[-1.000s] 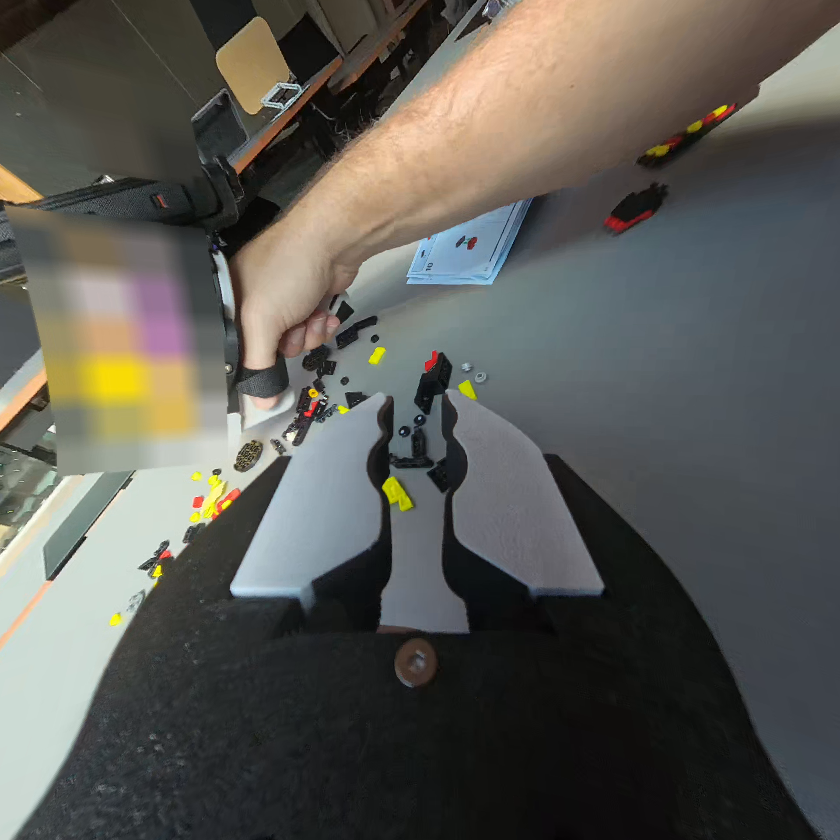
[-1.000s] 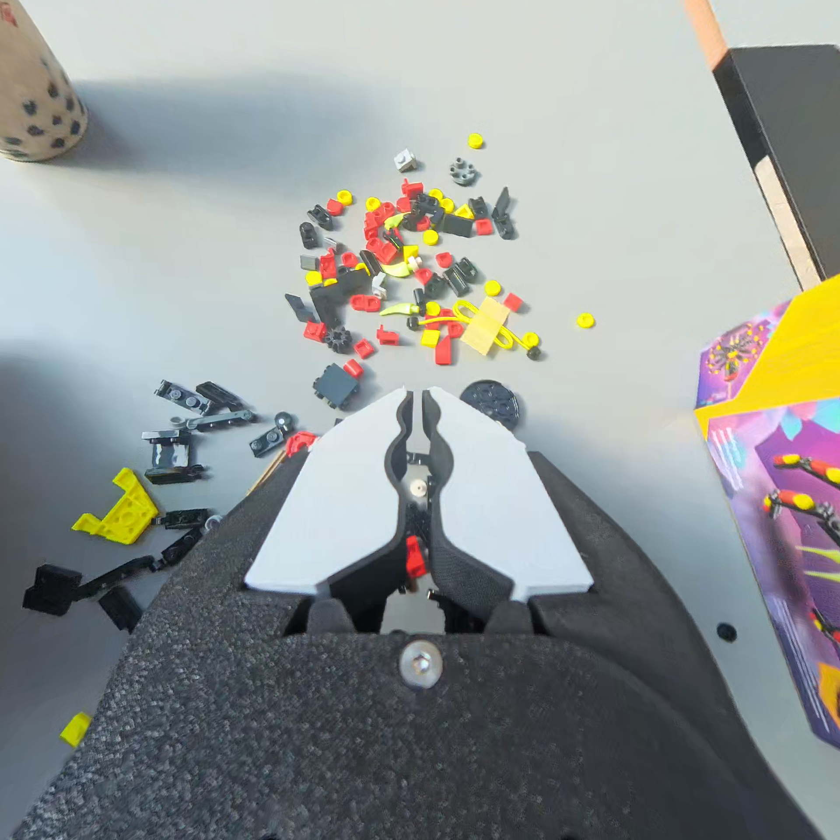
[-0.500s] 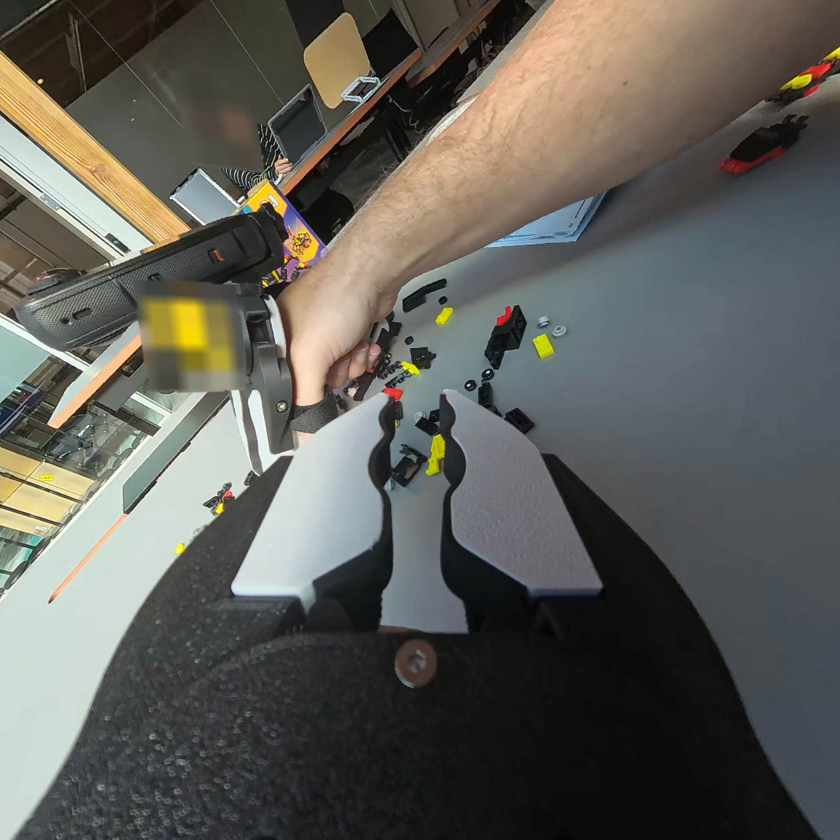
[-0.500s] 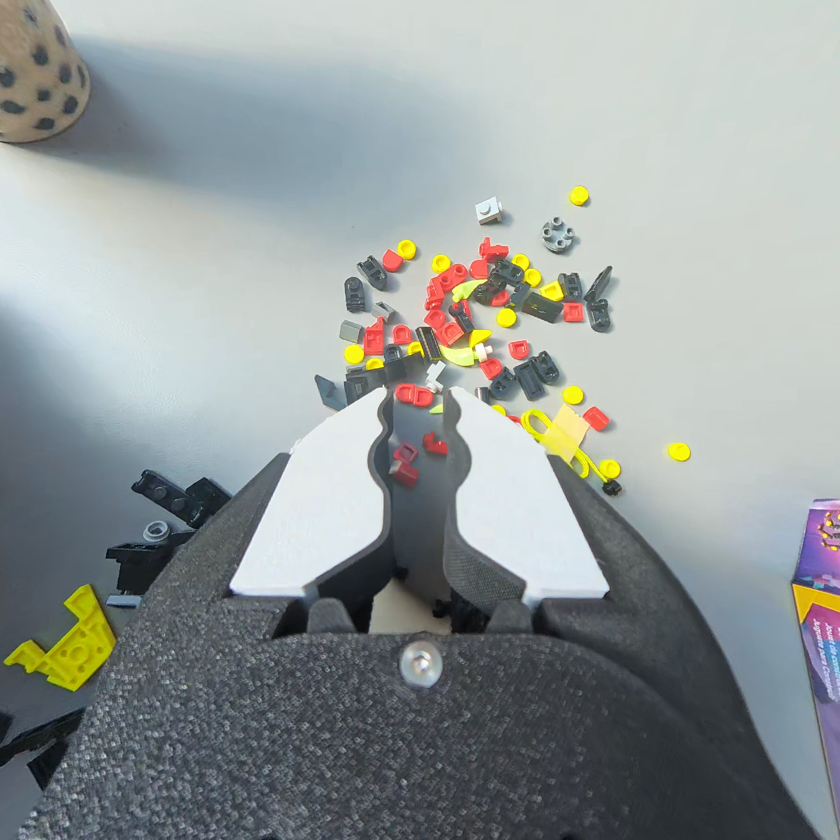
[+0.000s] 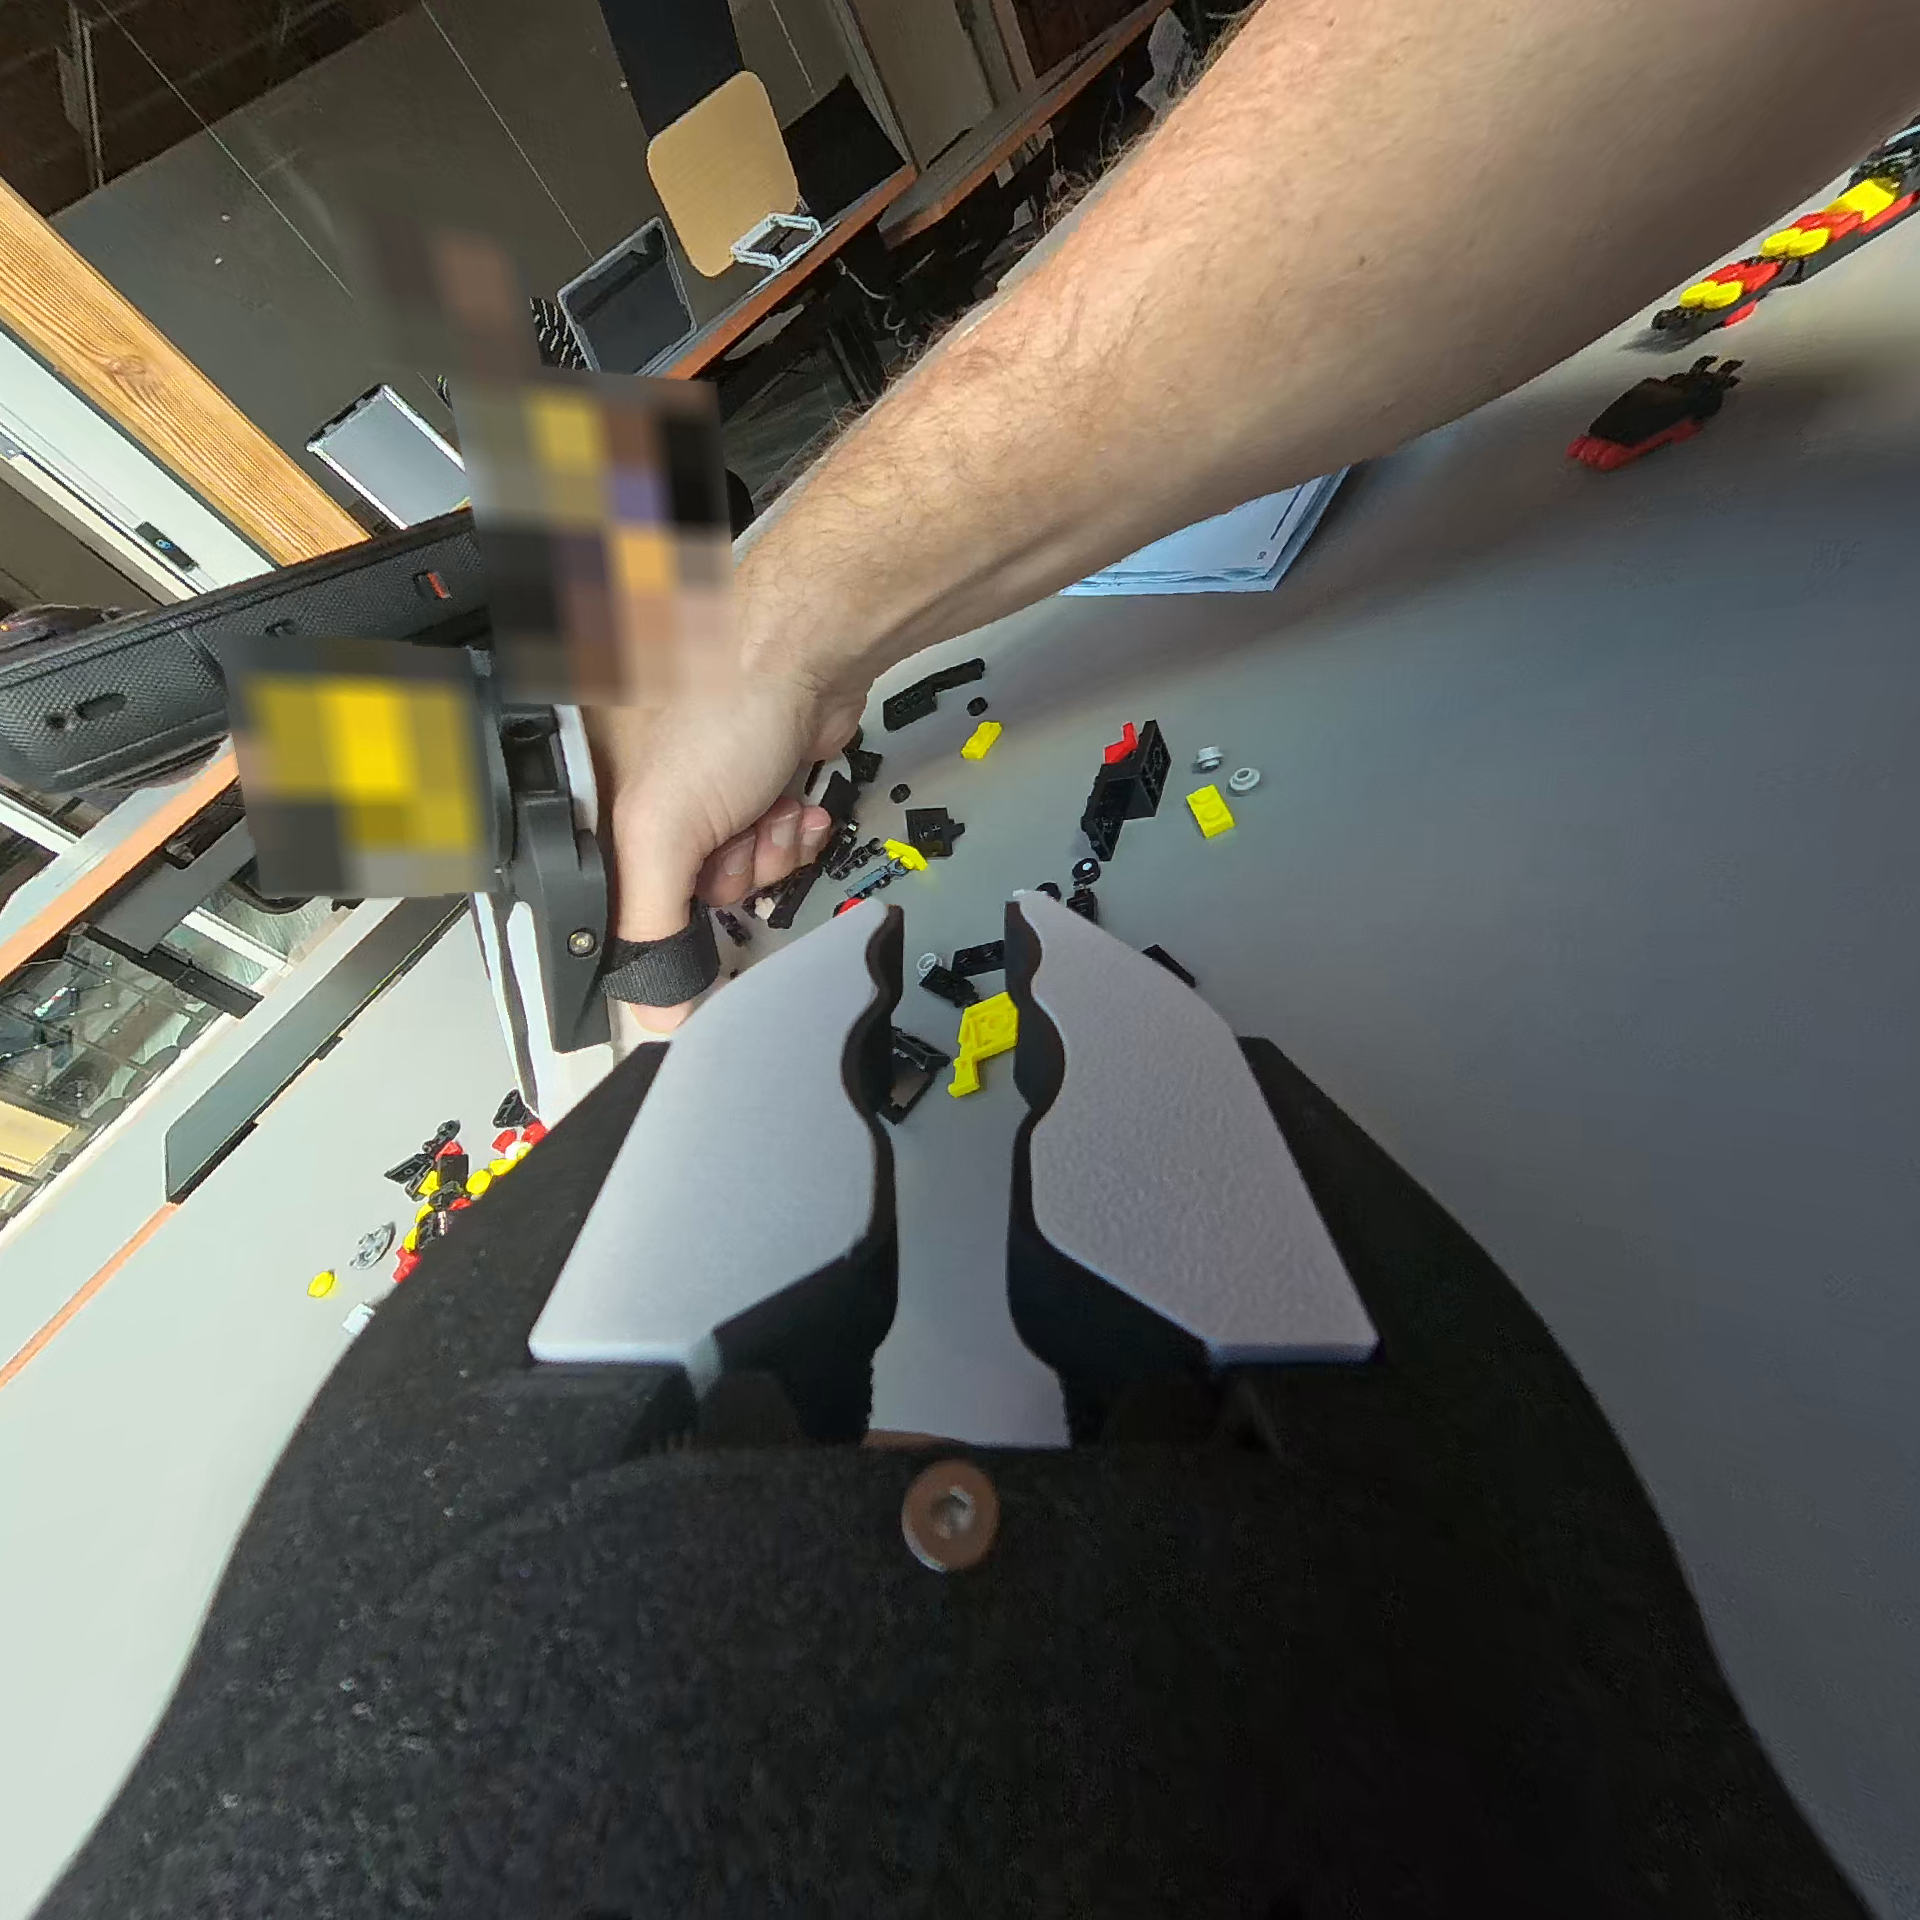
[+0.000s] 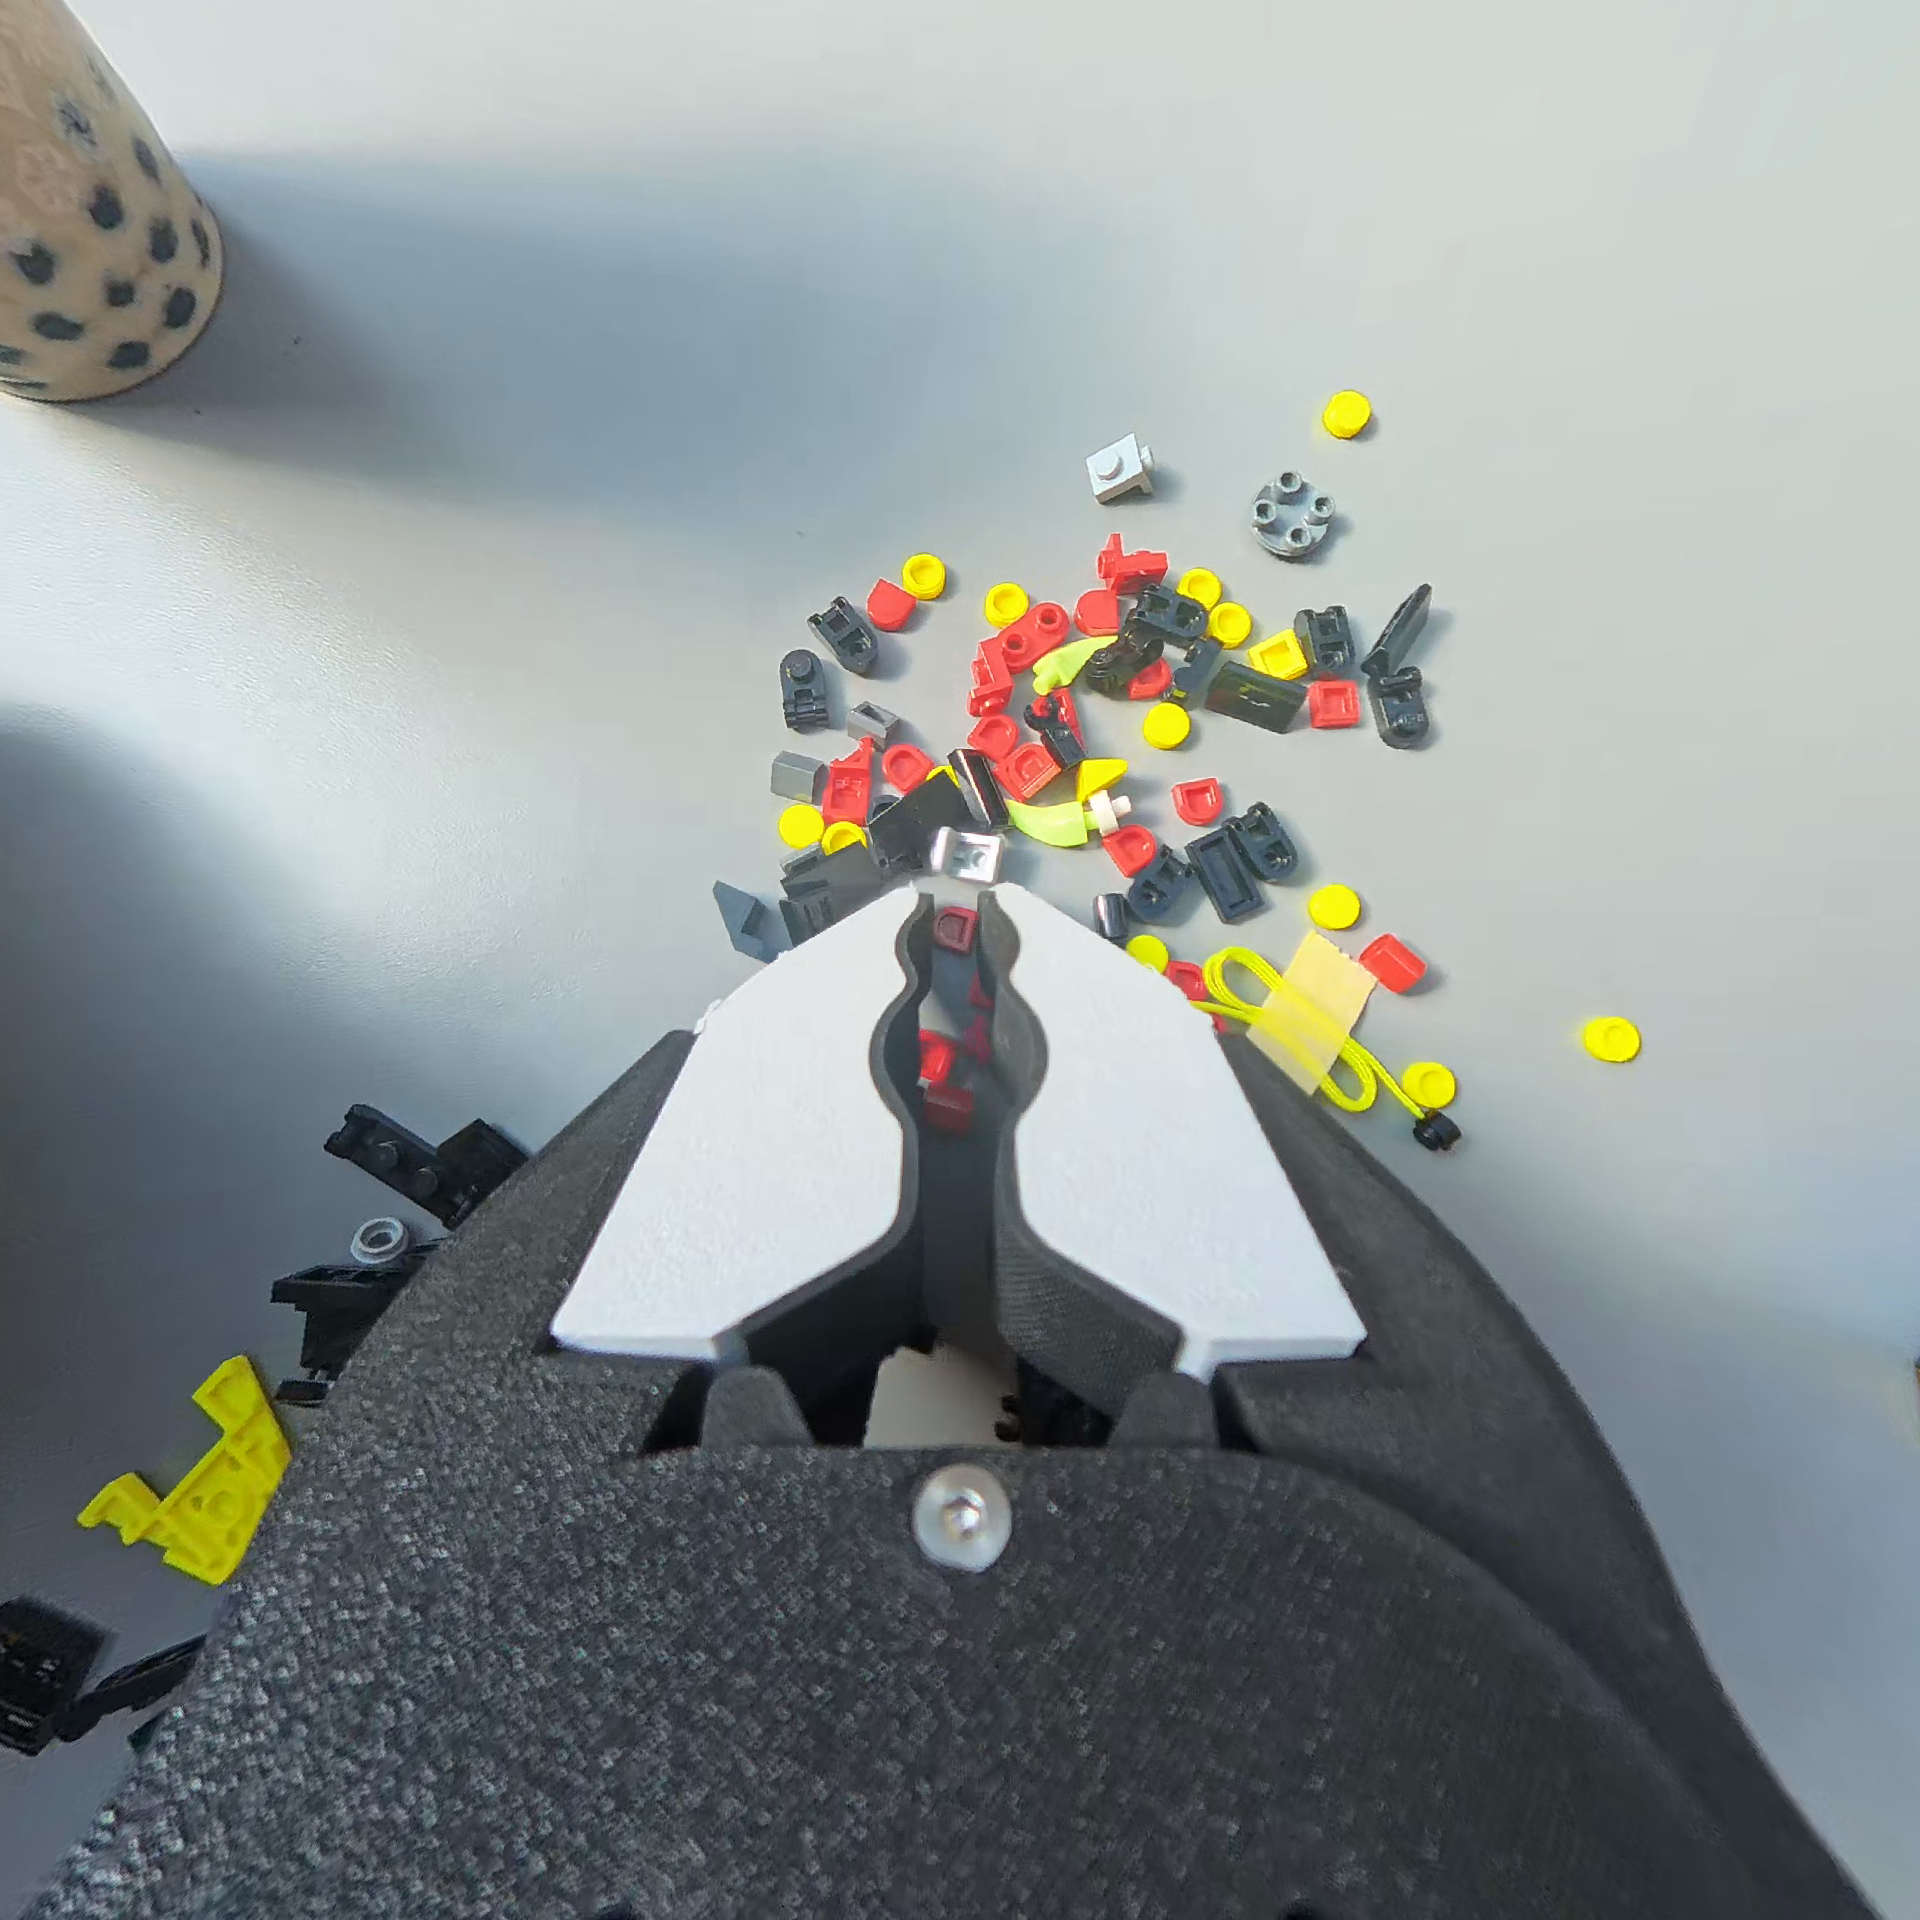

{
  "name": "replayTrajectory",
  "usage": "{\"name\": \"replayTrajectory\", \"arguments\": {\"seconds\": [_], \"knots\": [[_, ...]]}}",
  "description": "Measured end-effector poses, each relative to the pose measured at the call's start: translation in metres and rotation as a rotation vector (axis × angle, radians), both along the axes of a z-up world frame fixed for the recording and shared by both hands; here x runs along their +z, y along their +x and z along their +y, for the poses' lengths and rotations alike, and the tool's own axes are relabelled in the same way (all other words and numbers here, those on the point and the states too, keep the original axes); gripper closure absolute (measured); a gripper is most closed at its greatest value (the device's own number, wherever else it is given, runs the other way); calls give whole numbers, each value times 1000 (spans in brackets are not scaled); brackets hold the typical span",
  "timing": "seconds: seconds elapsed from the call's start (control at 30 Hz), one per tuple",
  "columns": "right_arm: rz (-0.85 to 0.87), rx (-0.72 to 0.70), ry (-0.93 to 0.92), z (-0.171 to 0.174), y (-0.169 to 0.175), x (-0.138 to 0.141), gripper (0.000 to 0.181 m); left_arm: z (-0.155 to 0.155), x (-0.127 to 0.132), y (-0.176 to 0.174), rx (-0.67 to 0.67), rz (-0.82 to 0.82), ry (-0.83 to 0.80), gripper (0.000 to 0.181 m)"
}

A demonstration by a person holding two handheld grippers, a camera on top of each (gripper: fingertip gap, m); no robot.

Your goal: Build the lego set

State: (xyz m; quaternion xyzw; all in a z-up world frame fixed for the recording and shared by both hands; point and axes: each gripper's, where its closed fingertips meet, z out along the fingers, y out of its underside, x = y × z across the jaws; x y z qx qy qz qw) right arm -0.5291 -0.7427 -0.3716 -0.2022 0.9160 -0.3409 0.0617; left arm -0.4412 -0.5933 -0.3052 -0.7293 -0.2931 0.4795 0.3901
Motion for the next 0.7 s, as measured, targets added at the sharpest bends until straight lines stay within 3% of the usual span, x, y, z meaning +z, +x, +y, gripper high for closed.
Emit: {"name": "replayTrajectory", "arguments": {"seconds": [0.03,0.2,0.33,0.5,0.63,0.7], "knots": [[-1,-2,-11,0,-2,2,173,1,0,0,-4,-1,3,163],[-60,-34,-70,14,-12,31,174,0,0,1,-8,-6,23,163],[-101,-80,-138,58,-10,63,174,0,-1,1,-8,-13,23,163],[-37,-252,-124,167,-1,73,174,7,-3,4,-36,-30,15,163],[58,-453,35,278,20,40,174,15,-5,5,-80,-57,-3,163],[27,-551,73,314,37,23,174,21,-6,4,-106,-70,-2,162]]}}
